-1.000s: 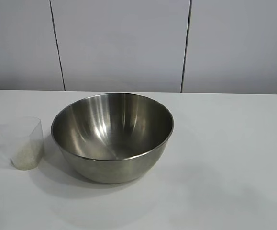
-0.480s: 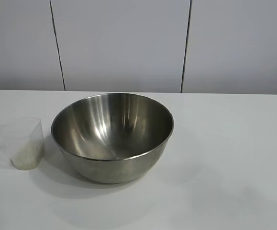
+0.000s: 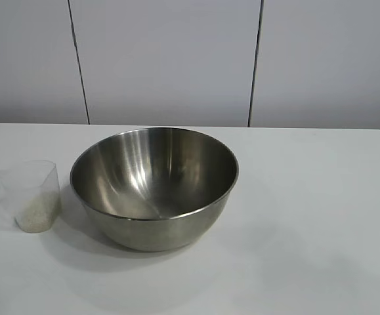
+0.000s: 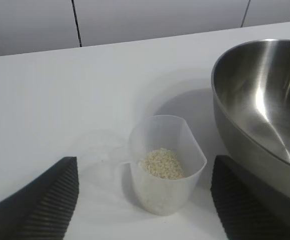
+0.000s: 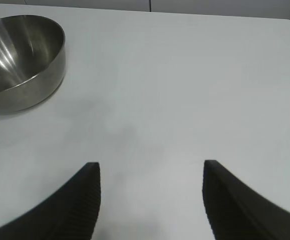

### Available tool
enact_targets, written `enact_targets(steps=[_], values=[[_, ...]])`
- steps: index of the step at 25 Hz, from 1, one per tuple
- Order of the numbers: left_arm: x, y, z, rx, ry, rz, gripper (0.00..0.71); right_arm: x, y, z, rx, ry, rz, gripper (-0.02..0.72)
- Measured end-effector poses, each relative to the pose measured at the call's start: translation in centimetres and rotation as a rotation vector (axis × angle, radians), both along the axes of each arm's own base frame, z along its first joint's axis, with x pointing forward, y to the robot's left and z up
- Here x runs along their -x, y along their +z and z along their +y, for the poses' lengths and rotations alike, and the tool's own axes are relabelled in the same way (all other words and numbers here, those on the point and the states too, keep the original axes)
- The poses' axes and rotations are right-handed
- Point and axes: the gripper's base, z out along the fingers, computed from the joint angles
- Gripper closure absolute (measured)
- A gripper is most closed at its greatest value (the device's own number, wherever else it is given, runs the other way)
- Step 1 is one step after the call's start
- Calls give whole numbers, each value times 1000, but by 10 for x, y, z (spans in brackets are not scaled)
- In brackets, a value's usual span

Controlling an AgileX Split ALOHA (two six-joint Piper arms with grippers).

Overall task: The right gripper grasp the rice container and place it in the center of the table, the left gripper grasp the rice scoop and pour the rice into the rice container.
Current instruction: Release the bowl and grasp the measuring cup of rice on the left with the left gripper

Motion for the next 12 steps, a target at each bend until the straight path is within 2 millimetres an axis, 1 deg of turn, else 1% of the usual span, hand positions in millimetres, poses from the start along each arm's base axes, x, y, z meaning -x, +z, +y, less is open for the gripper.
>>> enact_targets(steps=[2,6,12], values=[[-4,-13,5,13,-7,18,182,0,0,0,0,0,0,295],[-7,-39,11,-25,-31,66,182,0,0,0,0,0,0,295],[-25,-60,17,-155,-74,30,182,0,0,0,0,0,0,295]])
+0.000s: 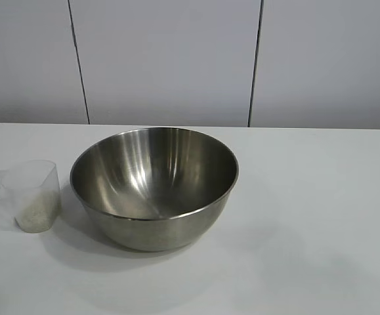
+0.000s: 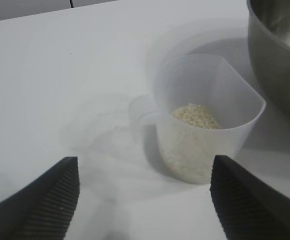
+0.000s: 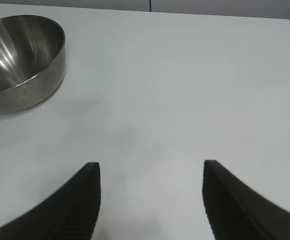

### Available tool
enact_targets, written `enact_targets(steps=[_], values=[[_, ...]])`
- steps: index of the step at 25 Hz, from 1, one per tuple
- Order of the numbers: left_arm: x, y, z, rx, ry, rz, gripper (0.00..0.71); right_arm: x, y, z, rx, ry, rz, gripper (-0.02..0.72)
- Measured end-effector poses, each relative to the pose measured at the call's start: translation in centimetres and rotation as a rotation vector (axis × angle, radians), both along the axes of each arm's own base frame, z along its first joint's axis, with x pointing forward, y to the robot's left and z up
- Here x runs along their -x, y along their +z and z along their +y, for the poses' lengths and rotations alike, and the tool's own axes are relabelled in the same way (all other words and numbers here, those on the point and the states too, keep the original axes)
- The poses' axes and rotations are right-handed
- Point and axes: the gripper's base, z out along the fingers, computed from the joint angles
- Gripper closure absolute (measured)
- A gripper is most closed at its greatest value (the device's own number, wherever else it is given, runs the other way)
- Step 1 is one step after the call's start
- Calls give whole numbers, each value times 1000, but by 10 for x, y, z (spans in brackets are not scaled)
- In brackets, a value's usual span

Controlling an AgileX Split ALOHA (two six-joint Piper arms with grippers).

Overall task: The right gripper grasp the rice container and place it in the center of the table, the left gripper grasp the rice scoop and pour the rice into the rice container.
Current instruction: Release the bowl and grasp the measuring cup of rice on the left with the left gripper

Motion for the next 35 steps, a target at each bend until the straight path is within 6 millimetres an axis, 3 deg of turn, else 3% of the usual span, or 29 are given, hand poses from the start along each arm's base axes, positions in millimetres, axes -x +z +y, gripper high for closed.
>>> enact_targets(steps=[13,35], values=[[-25,-25,9,-45,36,15,182,0,0,0,0,0,0,295],[-44,-19,7,79,43,-17,182,0,0,0,0,0,0,295]])
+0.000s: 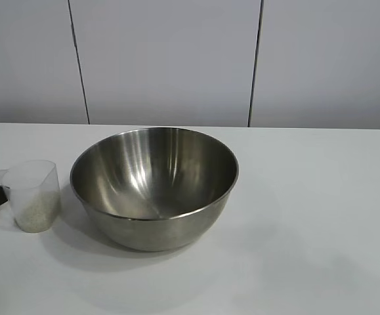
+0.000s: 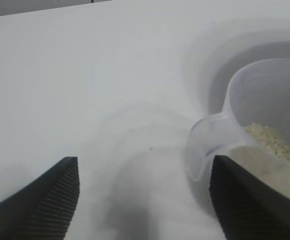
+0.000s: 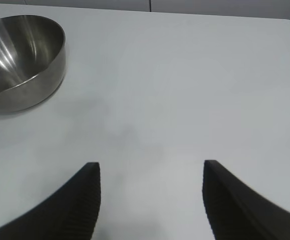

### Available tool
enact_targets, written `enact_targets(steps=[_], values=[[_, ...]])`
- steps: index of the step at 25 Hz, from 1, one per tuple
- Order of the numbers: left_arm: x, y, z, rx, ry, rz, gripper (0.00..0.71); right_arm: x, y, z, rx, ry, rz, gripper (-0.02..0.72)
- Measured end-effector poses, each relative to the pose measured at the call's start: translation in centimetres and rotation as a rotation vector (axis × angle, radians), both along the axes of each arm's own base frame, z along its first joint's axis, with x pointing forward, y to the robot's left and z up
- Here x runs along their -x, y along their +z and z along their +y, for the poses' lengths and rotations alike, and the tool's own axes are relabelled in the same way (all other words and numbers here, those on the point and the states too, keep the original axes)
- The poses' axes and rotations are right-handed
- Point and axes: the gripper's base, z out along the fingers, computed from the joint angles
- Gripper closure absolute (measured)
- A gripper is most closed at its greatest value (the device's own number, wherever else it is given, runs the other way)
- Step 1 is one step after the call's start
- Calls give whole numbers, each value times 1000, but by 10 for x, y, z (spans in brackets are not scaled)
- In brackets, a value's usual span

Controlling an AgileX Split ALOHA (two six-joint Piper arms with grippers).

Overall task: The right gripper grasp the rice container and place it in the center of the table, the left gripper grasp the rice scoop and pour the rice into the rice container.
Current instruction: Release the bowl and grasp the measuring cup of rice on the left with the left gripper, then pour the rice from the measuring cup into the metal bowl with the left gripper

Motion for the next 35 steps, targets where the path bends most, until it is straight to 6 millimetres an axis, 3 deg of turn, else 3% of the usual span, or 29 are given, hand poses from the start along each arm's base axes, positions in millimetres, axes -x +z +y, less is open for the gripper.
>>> enact_targets(steps=[8,10,15,18,26,29,32,35], values=[[-4,1,0,18,5,-6,237,0,0,0,0,0,0,295],[-4,1,0,18,3,-6,309,0,0,0,0,0,0,295],[-4,1,0,19,3,-6,564,0,0,0,0,0,0,295],[-4,1,0,19,3,-6,668,0,0,0,0,0,0,295],[-4,4,1,16,9,-12,698,0,0,0,0,0,0,295],[-6,21,1,0,7,-63,698,0,0,0,0,0,-1,295],[-8,54,-5,-20,-19,-184,698,0,0,0,0,0,0,295],[-3,95,-25,-75,-95,-306,698,0,0,0,0,0,0,295]])
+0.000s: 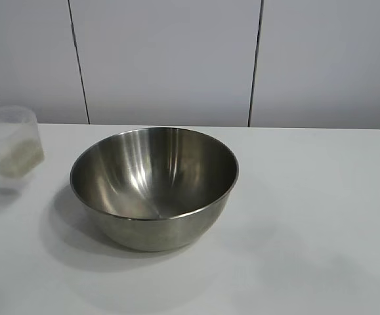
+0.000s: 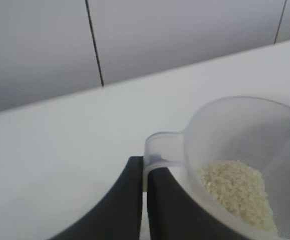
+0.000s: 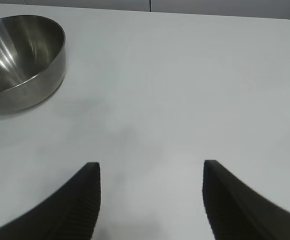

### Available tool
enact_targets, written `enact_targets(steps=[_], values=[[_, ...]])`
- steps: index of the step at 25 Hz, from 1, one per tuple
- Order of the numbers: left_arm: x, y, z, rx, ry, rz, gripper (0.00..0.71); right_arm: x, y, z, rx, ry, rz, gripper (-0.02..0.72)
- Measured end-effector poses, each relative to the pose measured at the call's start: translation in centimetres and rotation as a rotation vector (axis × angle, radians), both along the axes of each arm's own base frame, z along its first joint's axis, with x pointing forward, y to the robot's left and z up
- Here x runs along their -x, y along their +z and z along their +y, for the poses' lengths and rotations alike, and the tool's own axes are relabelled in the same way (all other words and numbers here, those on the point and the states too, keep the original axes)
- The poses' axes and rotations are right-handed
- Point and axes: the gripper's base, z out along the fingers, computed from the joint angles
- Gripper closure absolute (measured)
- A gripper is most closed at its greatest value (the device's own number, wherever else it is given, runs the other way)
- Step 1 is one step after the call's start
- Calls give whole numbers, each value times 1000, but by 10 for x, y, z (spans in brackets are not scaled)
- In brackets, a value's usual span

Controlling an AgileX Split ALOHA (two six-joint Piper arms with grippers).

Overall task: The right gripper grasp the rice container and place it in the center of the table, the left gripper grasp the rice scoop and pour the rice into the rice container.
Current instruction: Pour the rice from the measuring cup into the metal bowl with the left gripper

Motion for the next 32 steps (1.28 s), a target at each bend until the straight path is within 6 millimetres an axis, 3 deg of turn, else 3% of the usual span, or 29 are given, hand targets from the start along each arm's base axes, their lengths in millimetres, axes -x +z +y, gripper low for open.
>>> enact_targets(steps=[6,13,19,24,32], values=[[19,47,-53,-296,-176,-56,698,0,0,0,0,0,0,295],[25,62,-107,-713,-342,-82,699,0,0,0,0,0,0,295],[27,79,-132,-993,-451,-277,699,0,0,0,0,0,0,295],[27,88,-141,-1178,-494,-447,699,0,0,0,0,0,0,295],[7,70,-159,-1314,-537,-557,700,0,0,0,0,0,0,295]])
